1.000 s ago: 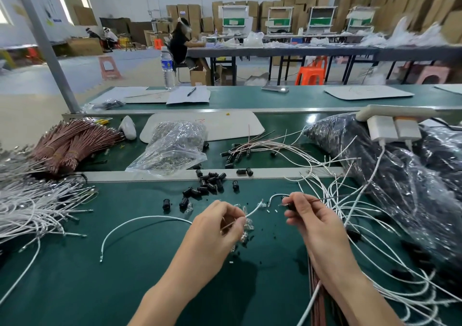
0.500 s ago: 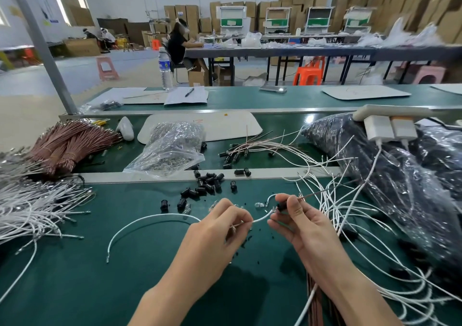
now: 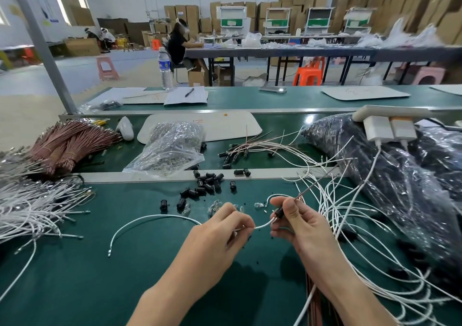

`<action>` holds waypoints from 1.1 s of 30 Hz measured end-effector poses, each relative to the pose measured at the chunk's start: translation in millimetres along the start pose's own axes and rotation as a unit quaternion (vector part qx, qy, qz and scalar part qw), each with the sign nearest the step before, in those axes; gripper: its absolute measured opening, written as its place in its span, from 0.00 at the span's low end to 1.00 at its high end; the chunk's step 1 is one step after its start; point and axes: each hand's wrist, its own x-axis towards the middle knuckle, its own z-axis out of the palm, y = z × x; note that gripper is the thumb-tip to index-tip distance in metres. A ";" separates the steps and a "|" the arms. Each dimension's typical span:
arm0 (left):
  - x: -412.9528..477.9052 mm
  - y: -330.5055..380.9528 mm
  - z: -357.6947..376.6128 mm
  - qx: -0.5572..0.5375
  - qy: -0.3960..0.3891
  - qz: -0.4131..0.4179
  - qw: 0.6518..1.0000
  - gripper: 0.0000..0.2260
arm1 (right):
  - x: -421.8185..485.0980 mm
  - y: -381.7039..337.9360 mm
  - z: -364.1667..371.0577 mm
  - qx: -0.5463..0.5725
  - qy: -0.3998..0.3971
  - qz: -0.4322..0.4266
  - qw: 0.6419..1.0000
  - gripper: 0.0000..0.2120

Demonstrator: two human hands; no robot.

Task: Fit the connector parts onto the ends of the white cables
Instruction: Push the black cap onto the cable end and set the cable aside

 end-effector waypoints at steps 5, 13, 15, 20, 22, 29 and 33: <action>-0.9 -2.2 1.5 0.002 -0.008 0.010 1.000 0.01 | -1.2 -0.7 -0.4 -0.012 -0.002 0.004 1.000 0.21; -0.7 -4.2 1.9 0.000 0.001 0.003 1.000 0.01 | -2.1 0.7 0.5 -0.032 -0.017 0.015 0.999 0.19; -0.5 -4.2 1.9 -0.006 0.002 -0.001 1.000 0.01 | -1.9 1.1 -0.6 -0.036 -0.018 0.018 0.999 0.19; 0.6 -3.1 1.3 -0.027 0.013 -0.011 0.999 0.03 | -1.4 1.9 -2.5 -0.028 -0.021 0.024 0.999 0.20; 0.9 -2.1 1.0 -0.035 0.012 -0.014 0.999 0.02 | -1.4 1.3 -2.3 -0.022 -0.024 0.027 0.999 0.20; -0.8 -2.0 9.2 -0.048 0.035 -0.042 0.997 0.05 | -2.6 6.3 4.3 0.004 -0.060 0.049 0.997 0.23; -1.7 -2.4 16.0 -0.077 0.067 -0.080 0.992 0.06 | -2.1 9.0 6.2 0.017 -0.084 0.054 0.995 0.32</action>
